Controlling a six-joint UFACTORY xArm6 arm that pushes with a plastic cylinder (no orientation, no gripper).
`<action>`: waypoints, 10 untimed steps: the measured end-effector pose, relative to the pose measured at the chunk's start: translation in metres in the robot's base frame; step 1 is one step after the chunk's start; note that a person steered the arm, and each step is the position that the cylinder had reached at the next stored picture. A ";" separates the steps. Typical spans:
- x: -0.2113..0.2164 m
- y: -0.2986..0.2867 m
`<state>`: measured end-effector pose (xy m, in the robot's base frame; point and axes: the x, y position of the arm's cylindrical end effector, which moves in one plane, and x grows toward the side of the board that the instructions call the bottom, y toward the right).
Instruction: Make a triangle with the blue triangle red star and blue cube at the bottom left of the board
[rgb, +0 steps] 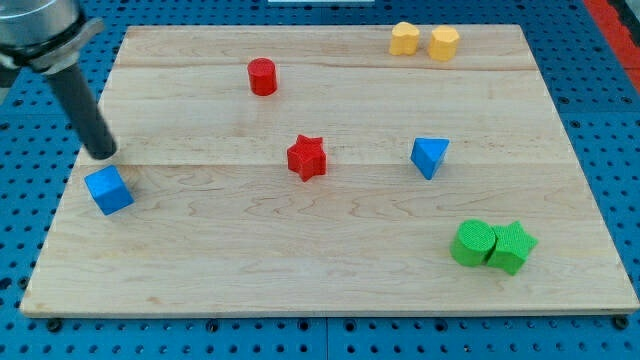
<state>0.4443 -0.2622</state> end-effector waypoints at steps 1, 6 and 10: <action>0.042 0.027; 0.051 0.382; 0.037 0.246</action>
<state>0.4808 -0.0157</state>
